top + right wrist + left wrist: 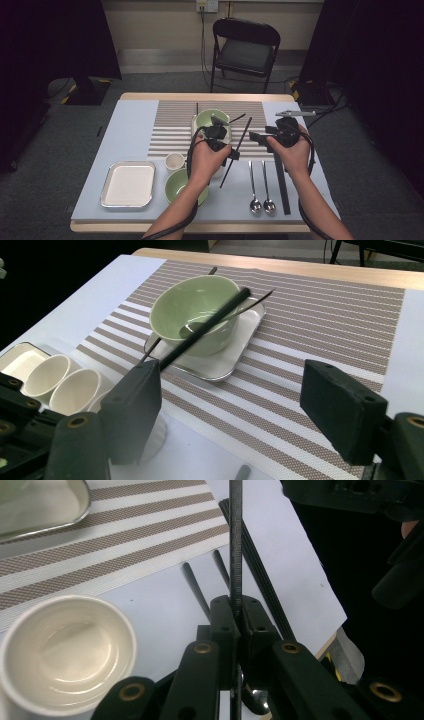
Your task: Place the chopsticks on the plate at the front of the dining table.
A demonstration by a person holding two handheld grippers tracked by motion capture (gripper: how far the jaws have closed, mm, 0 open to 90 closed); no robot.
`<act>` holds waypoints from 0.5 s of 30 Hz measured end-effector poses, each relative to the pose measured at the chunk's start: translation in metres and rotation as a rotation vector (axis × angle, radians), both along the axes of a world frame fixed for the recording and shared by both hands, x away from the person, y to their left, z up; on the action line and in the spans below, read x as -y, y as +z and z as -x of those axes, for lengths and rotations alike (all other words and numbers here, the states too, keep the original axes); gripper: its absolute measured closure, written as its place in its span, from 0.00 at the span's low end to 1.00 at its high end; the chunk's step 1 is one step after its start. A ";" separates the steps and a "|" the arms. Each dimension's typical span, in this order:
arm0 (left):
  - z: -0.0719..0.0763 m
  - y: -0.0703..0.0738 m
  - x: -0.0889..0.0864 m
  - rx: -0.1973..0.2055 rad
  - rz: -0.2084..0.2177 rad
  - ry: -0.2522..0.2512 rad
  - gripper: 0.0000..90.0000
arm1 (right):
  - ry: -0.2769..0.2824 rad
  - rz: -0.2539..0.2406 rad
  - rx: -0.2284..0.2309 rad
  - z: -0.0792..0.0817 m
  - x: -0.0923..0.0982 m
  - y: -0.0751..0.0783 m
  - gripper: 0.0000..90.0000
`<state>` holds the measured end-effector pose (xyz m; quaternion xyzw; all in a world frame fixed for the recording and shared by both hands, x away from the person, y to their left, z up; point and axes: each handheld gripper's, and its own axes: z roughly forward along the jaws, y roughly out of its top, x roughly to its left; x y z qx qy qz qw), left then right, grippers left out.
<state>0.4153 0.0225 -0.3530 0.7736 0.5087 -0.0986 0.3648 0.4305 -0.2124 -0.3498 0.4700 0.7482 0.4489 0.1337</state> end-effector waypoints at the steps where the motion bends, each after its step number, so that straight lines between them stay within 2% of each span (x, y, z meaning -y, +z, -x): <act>1: 0.000 0.000 -0.001 -0.001 0.003 0.001 0.96 | -0.005 0.003 -0.001 0.000 0.001 0.000 0.27; 4: 0.000 0.001 -0.004 -0.001 -0.008 0.003 0.96 | -0.006 0.013 -0.002 0.000 0.003 -0.002 0.27; 15: -0.002 0.004 -0.016 -0.007 0.002 0.027 0.96 | 0.002 0.070 -0.015 -0.001 0.010 -0.012 0.26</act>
